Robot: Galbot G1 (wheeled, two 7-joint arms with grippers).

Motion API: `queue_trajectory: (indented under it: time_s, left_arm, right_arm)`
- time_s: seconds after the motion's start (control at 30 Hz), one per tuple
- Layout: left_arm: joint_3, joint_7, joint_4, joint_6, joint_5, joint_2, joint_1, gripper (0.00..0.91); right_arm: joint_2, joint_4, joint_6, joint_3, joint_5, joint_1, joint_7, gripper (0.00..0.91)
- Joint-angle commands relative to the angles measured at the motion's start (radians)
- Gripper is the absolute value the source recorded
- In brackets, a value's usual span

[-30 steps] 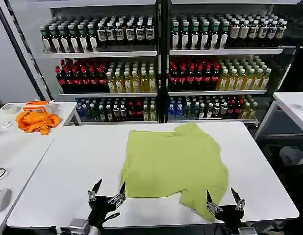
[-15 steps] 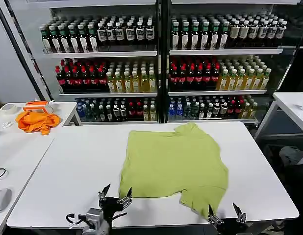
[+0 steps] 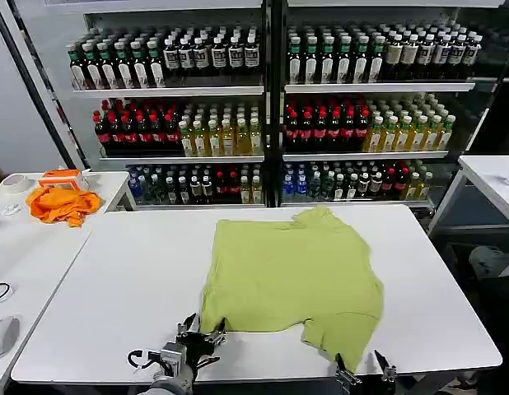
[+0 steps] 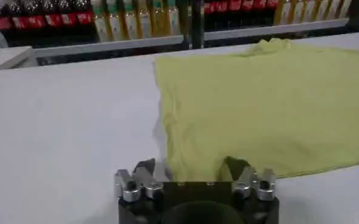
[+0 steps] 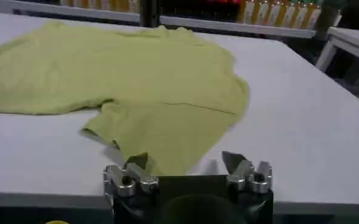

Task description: Fold and organize the clothes.

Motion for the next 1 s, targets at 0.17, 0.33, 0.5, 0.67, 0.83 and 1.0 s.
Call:
queue_trajectory:
  time_s: [0.17, 0.33, 0.5, 0.67, 0.83, 1.0]
  left_arm:
    - [0.006, 0.010, 0.018, 0.019, -0.030, -0.001, 0.003, 0.050]
    - [0.005, 0.021, -0.001, 0.017, -0.044, -0.002, 0.010, 0.050]
    - [-0.001, 0.028, -0.045, 0.003, -0.064, 0.000, 0.030, 0.050]
    - [-0.022, 0.031, -0.128, -0.011, -0.077, 0.008, 0.082, 0.050]
    - [-0.043, 0.031, -0.216, -0.013, -0.074, 0.011, 0.139, 0.050]
    - [-0.081, 0.032, -0.297, -0.013, -0.074, 0.016, 0.216, 0.050]
  right_arm:
    - [-0.006, -0.013, -0.009, -0.025, 0.032, -0.009, -0.008, 0.000]
    - [-0.014, 0.001, -0.001, -0.011, 0.042, -0.020, -0.010, 0.000]
    - [-0.021, 0.032, 0.013, 0.012, 0.055, -0.042, -0.012, 0.000]
    - [-0.045, 0.136, 0.032, 0.067, 0.072, -0.094, -0.012, 0.000]
    - [-0.064, 0.222, 0.033, 0.123, 0.094, -0.136, -0.010, 0.000]
    - [-0.099, 0.304, 0.033, 0.195, 0.122, -0.204, -0.010, 0.000]
